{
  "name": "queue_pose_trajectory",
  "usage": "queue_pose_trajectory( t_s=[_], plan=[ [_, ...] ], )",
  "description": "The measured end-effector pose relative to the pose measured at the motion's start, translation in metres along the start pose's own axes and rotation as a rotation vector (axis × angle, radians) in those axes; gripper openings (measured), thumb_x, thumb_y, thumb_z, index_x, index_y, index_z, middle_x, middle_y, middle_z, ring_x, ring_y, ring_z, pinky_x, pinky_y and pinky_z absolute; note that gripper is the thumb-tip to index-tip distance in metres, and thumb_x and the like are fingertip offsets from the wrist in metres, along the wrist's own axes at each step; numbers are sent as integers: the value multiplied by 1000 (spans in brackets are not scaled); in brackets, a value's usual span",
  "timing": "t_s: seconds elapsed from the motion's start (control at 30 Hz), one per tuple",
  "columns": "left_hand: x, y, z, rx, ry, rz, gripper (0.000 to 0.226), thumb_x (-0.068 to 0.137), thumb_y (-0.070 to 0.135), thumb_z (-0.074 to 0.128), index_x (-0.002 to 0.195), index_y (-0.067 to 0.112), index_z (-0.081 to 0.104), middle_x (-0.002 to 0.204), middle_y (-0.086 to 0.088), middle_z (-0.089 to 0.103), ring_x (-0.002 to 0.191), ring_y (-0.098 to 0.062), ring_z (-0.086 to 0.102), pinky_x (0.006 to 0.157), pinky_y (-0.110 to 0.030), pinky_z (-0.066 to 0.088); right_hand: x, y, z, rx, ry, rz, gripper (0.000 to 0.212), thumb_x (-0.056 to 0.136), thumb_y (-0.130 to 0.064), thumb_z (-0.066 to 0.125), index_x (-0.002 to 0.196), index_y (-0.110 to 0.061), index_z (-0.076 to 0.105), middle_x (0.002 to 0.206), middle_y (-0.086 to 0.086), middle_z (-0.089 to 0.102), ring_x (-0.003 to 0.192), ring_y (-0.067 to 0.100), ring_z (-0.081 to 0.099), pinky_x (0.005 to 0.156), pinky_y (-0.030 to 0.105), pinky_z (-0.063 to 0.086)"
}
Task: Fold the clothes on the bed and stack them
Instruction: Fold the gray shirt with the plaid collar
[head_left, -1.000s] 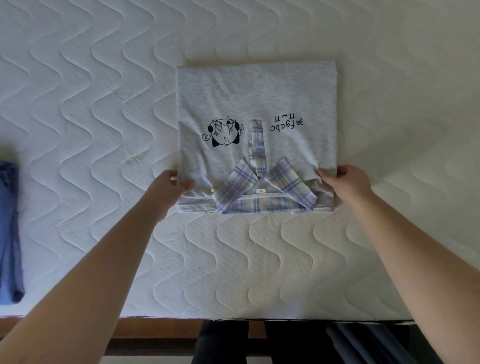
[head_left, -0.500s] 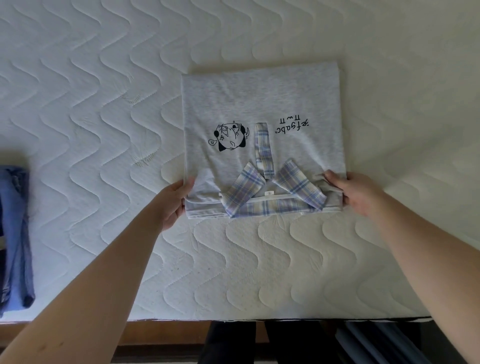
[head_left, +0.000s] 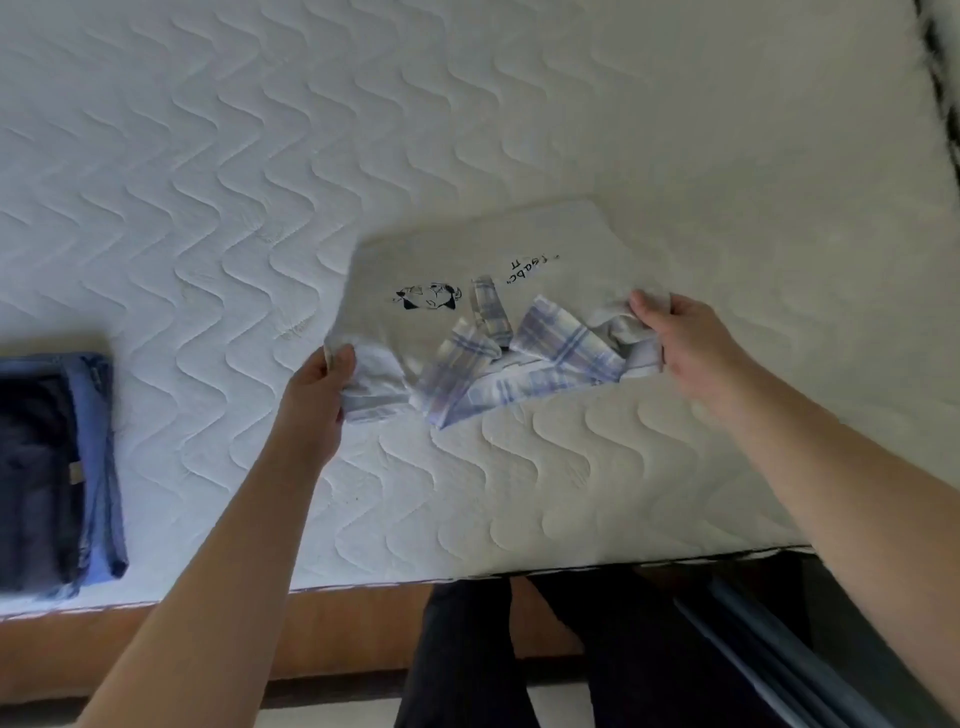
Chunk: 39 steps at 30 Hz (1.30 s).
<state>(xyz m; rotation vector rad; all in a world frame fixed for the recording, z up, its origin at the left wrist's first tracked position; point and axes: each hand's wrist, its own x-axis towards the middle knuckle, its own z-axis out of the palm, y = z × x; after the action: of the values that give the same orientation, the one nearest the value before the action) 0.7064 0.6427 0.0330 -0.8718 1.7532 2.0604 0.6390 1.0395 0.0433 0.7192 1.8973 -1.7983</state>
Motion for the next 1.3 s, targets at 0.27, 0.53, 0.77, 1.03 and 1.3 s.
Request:
queue_pose_trajectory(
  t_s=[0.27, 0.53, 0.77, 1.03, 1.3],
  plan=[
    [-127, 69, 20, -89, 0, 111, 32, 91, 41, 63, 112, 20, 73, 116, -11, 70, 107, -27, 68, 79, -34, 58, -100, -75, -38, 101, -98, -76, 19, 94, -25, 61, 90, -15, 76, 94, 3, 76, 86, 15, 72, 70, 26, 57],
    [-242, 107, 1, 29, 130, 179, 29, 89, 40, 64, 107, 18, 72, 109, -13, 72, 99, -27, 70, 80, -39, 57, -171, -120, -25, -2, -159, -168, 18, 97, -22, 56, 93, -11, 70, 84, 0, 75, 77, 15, 71, 67, 27, 58],
    [-329, 126, -42, -105, 379, 261, 14, 96, 20, 59, 98, 14, 71, 96, -11, 74, 86, -25, 70, 72, -34, 59, -203, -164, 47, -59, -301, -238, 18, 95, -22, 60, 84, -14, 73, 80, 1, 76, 71, 14, 72, 59, 25, 56],
    [-400, 98, -122, -297, 741, 363, 22, 90, 39, 66, 101, 21, 73, 102, -7, 74, 92, -21, 72, 72, -34, 59, -241, -181, 180, -211, -494, -335, 16, 93, -20, 62, 83, -16, 73, 77, -5, 75, 71, 8, 71, 64, 22, 55],
    [-468, 26, -226, -303, 872, 281, 47, 78, 58, 72, 105, 20, 72, 104, -12, 73, 91, -27, 71, 81, -45, 58, -286, -137, 317, -394, -612, -320, 15, 87, -23, 70, 75, -18, 77, 83, 2, 76, 79, 17, 71, 84, 40, 54]
  ],
)
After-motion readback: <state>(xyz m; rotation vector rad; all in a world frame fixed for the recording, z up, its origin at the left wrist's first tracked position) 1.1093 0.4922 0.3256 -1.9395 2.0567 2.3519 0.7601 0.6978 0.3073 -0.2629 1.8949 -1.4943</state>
